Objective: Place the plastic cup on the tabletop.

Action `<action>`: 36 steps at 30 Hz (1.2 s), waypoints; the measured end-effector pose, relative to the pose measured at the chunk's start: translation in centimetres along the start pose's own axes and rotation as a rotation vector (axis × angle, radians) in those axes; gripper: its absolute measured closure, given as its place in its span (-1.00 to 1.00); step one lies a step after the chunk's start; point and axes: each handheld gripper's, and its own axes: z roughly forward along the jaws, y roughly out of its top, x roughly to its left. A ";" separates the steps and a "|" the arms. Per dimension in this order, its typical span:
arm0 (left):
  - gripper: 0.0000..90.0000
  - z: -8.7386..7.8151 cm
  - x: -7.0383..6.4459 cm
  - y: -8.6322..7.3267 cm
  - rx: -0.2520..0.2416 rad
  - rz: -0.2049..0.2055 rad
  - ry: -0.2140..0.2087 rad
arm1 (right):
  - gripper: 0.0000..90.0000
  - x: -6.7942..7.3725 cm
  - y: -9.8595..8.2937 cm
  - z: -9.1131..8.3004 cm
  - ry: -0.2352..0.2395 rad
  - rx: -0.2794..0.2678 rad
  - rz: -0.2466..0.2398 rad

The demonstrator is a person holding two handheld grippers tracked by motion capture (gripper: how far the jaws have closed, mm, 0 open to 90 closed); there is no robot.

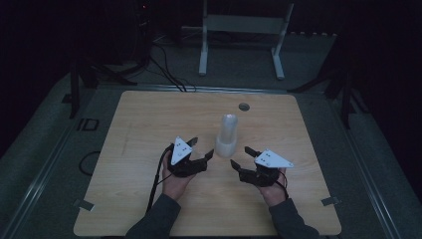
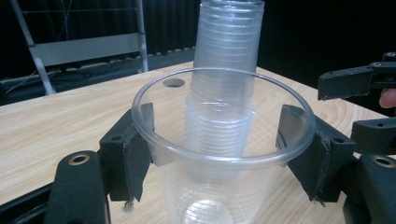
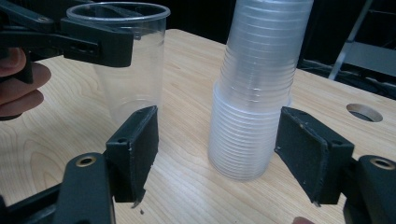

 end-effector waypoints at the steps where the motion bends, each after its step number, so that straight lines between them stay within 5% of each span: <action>1: -0.36 0.0 0.0 -0.1 -0.003 -0.002 0.000 | -0.34 0.0 0.0 0.0 0.000 0.000 -0.001; 36: -0.37 1.3 0.5 -3.4 -0.007 -0.011 0.004 | -0.34 -0.1 0.0 0.0 -0.002 -0.001 0.003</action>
